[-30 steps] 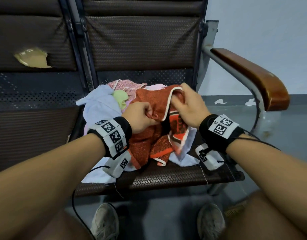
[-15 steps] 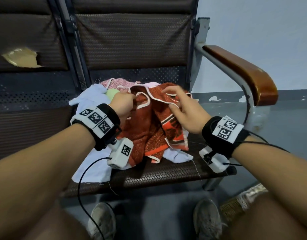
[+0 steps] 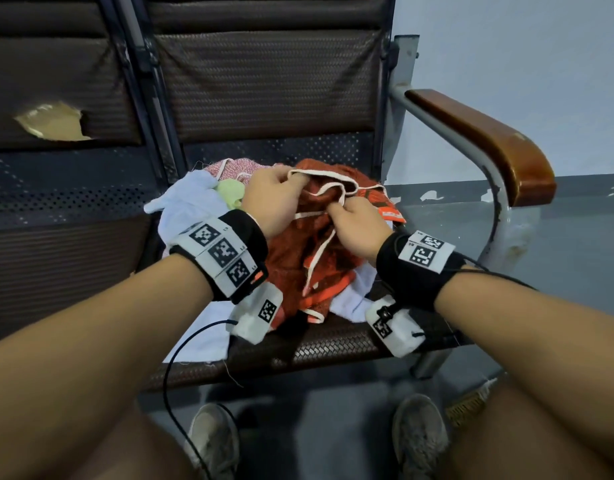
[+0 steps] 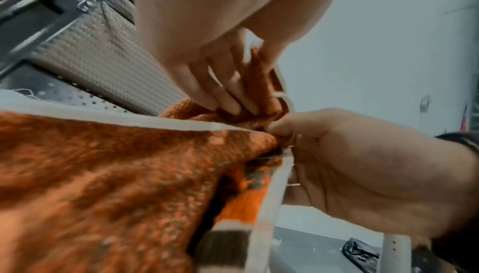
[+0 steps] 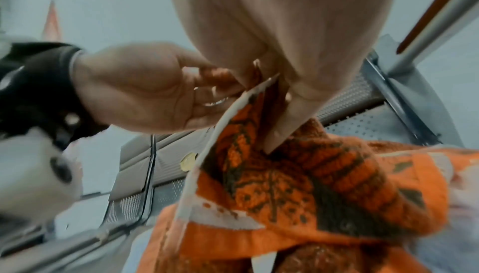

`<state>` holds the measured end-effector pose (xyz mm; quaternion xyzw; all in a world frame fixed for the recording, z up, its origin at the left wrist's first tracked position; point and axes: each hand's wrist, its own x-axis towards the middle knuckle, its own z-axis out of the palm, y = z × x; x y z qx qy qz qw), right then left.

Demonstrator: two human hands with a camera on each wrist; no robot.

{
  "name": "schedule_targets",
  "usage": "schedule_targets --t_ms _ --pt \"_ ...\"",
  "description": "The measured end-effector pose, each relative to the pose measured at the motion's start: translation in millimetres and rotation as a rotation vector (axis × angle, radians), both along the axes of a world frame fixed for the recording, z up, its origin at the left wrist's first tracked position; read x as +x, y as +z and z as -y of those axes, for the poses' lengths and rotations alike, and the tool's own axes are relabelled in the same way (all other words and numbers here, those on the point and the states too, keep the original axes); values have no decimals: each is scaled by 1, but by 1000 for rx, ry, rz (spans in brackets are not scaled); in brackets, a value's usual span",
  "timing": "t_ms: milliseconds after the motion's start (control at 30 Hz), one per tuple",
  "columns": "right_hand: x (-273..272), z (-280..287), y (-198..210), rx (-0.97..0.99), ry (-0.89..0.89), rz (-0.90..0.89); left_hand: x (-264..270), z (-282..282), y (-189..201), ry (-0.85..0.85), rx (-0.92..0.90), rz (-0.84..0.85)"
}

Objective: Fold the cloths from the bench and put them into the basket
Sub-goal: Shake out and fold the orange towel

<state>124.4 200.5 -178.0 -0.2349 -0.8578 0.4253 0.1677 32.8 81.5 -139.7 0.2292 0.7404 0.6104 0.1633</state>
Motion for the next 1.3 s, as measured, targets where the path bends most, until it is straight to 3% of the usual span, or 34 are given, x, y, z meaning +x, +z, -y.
schedule_targets --t_ms 67,133,200,367,433,500,633,733,867,1000,1100,1200,1300 --pt "-2 -6 -1 -166 -68 -89 -9 6 -2 118 -56 -57" --pt "-3 -10 3 -344 -140 -180 -15 10 0 127 0 51" --pt "-2 -13 6 -388 -173 -214 -14 10 3 106 60 151" --pt "4 -22 1 116 32 -20 -17 6 10 146 206 319" --pt "9 -27 2 396 86 174 -21 7 6 168 206 282" --pt "12 -31 4 516 120 338 -26 8 2 205 175 215" --pt "23 -40 14 369 216 392 -35 13 -6 256 130 127" --pt "31 -50 22 394 247 413 -43 16 -12 298 76 76" --pt "42 -62 20 416 134 413 -52 19 -17 344 122 112" --pt "39 -64 19 417 27 328 -58 18 -19 384 22 228" --pt "42 -64 22 458 125 433 -60 18 -20 351 86 345" --pt "48 -63 20 458 269 602 -64 27 -22 308 165 315" --pt "50 -64 14 519 251 623 -68 34 -26 250 147 247"
